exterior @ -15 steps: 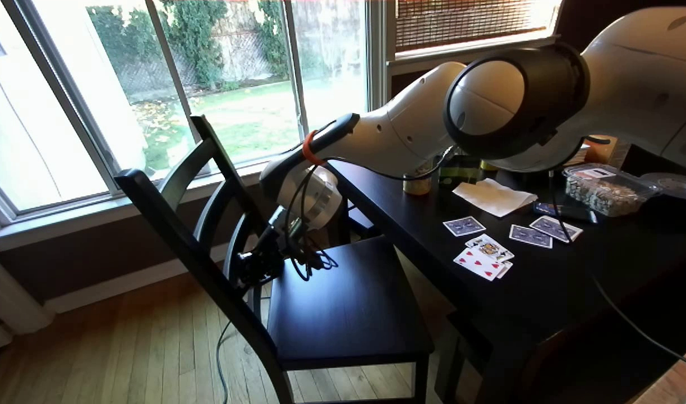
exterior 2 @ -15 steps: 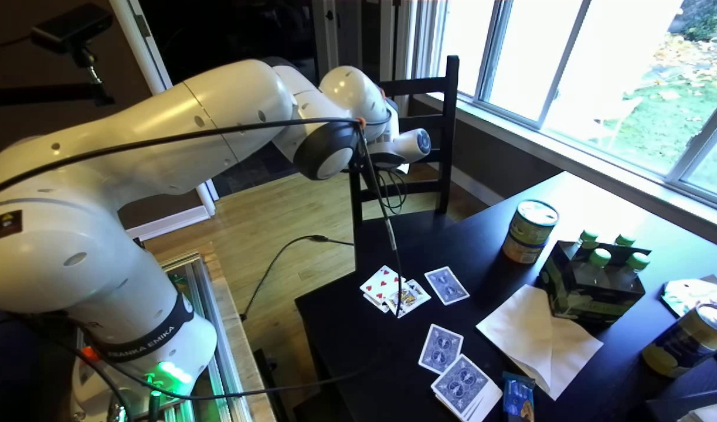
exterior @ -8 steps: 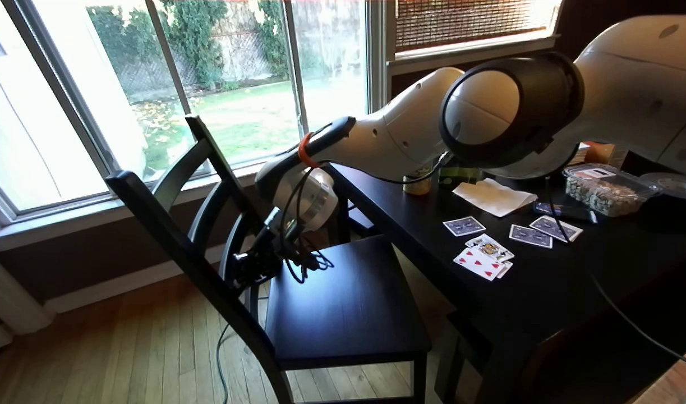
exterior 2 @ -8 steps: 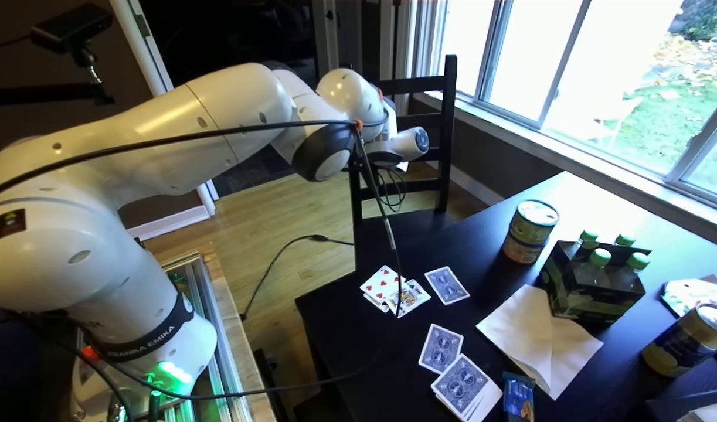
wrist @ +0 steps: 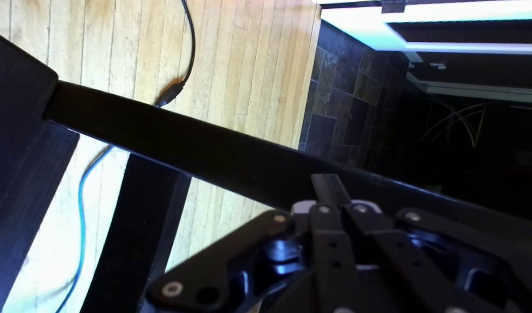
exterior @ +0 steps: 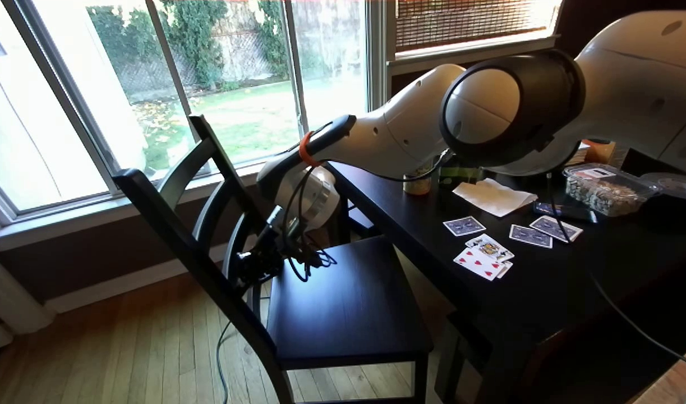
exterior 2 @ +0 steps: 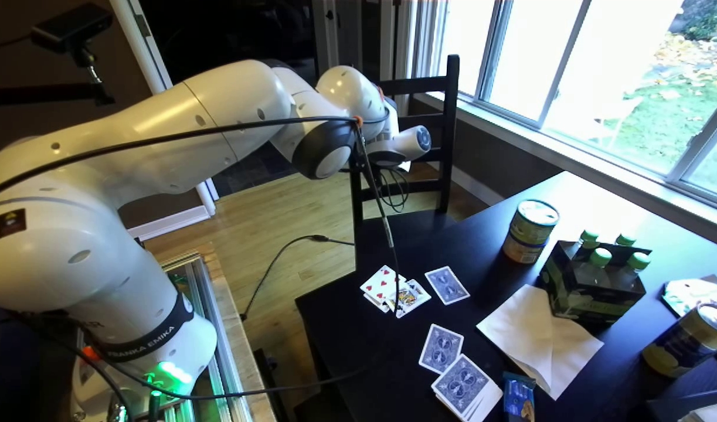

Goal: Pull out the chair

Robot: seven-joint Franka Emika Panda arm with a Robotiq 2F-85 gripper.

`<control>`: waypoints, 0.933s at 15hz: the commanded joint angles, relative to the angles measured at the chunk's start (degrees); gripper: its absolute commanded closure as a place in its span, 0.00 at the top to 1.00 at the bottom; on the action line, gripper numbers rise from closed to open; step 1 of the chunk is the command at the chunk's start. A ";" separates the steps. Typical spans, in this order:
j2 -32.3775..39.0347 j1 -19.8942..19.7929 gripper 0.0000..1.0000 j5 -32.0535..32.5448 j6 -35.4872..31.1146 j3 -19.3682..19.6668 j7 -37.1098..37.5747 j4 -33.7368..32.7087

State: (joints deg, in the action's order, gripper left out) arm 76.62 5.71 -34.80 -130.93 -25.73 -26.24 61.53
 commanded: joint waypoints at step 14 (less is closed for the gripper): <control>-20.39 6.90 0.00 4.71 -12.36 15.12 15.72 20.04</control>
State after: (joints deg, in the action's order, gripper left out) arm 66.72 10.24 -32.62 -140.93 -15.97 -16.92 70.19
